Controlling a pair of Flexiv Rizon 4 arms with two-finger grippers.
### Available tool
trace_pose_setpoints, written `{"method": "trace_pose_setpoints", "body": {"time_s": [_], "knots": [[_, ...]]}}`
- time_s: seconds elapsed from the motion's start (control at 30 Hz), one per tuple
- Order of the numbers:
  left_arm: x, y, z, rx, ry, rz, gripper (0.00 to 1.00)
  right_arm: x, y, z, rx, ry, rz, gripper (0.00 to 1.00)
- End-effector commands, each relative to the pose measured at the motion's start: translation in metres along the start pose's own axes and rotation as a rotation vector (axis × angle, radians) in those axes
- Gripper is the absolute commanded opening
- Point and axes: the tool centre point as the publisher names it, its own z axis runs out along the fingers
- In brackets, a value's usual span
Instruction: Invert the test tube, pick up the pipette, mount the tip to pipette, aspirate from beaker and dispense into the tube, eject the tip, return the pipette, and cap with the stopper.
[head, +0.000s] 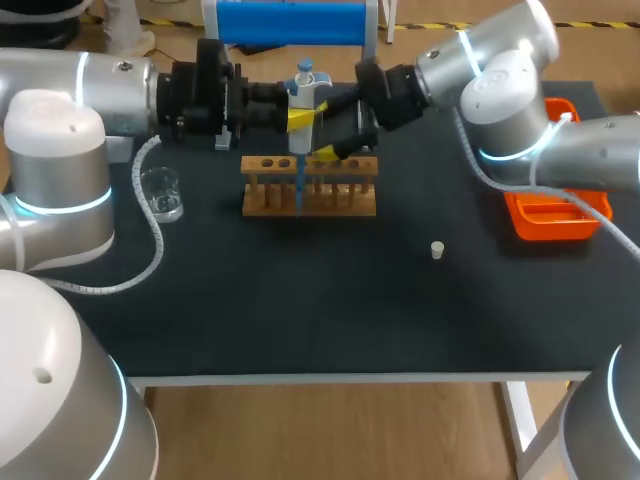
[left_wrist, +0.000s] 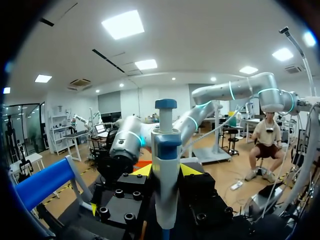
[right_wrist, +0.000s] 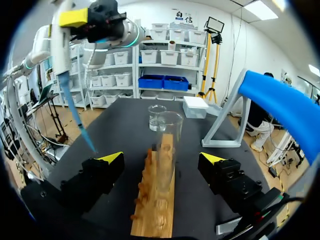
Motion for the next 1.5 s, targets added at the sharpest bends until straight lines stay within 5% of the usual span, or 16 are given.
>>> {"method": "trace_pose_setpoints", "body": {"time_s": [0.03, 0.3, 0.57, 1.1, 1.5], "knots": [[0.000, 0.000, 0.001, 0.004, -0.002, 0.002, 0.00, 0.025, 0.001, -0.045, -0.016, -0.028, -0.014, 1.00], [0.000, 0.000, 0.001, 0.004, -0.002, 0.002, 0.00, 0.059, -0.001, -0.102, -0.104, -0.059, -0.031, 1.00], [0.000, 0.000, 0.001, 0.004, -0.002, 0.002, 0.00, 0.093, 0.014, -0.124, -0.234, -0.001, -0.084, 1.00], [0.000, 0.000, 0.001, 0.004, -0.002, 0.002, 0.00, 0.120, 0.070, -0.113, -0.458, 0.079, -0.106, 1.00], [0.000, 0.000, 0.001, 0.004, -0.002, 0.002, 0.00, 0.123, 0.097, -0.087, -0.482, 0.102, -0.002, 1.00]]}}
